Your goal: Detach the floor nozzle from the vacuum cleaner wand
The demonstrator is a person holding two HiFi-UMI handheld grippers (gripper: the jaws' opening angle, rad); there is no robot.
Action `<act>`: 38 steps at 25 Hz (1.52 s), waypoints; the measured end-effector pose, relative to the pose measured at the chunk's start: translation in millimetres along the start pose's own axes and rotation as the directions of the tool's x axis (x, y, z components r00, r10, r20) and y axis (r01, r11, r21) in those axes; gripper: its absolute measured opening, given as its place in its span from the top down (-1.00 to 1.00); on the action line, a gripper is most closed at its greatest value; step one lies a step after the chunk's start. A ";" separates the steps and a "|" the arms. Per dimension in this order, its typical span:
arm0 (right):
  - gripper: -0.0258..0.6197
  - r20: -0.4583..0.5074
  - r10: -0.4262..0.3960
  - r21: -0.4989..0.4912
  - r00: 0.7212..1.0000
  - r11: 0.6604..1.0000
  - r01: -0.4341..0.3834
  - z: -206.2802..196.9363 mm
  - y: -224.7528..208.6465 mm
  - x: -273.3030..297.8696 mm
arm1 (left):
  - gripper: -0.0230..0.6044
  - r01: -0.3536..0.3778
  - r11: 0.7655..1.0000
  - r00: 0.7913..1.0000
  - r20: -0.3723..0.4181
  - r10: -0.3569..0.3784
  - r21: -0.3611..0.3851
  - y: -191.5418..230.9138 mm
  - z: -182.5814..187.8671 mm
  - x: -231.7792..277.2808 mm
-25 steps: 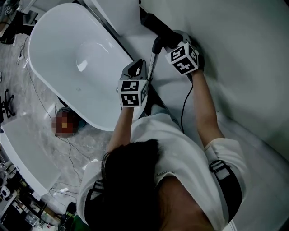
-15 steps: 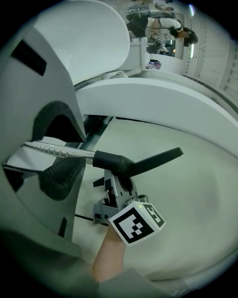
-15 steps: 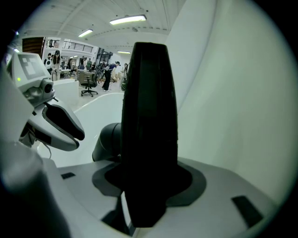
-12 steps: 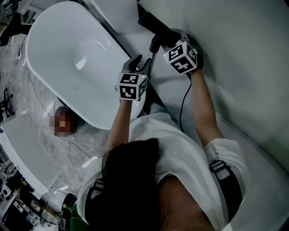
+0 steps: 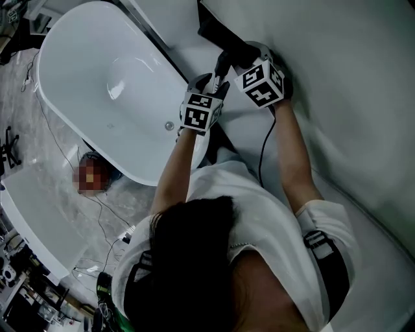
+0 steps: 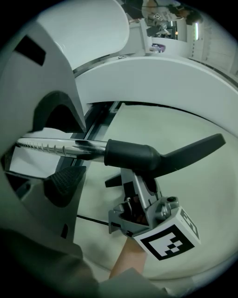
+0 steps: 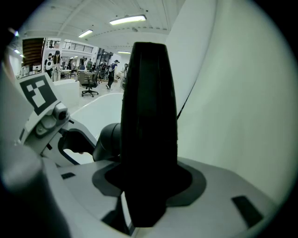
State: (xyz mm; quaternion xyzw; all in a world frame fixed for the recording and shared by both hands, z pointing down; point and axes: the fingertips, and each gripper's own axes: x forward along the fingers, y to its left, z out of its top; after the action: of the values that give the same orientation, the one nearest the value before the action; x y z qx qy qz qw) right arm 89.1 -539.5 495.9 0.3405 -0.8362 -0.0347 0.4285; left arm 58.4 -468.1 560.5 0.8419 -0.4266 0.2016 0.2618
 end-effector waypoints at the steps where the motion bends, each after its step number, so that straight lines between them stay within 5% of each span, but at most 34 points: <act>1: 0.23 -0.002 0.003 -0.004 1.000 1.000 -0.003 1.4 -0.2 -0.7 | 0.26 0.002 1.000 1.000 -0.002 -0.002 0.001 0.1 0.7 3.0; 11: 0.23 -0.013 -0.001 -0.006 1.000 1.000 0.001 4.3 0.1 -4.4 | 0.26 -0.023 0.998 1.000 0.004 0.023 -0.056 9.8 -3.3 22.4; 19: 0.23 -0.010 -0.016 -0.006 1.000 1.000 0.016 3.6 1.5 -13.2 | 0.37 -0.006 0.997 1.000 -0.009 0.007 0.077 -0.8 -5.1 27.1; 38: 0.22 0.032 -0.085 0.033 0.996 0.996 0.084 3.1 -2.4 -19.6 | 0.48 0.046 0.999 0.997 0.059 -0.047 0.018 -5.8 -4.2 27.1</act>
State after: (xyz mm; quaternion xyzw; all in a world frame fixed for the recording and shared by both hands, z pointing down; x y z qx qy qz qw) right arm 96.0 -530.3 479.5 0.3817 -0.8285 -0.0451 0.4072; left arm 77.7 -479.2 577.4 0.8593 -0.4130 0.1741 0.2465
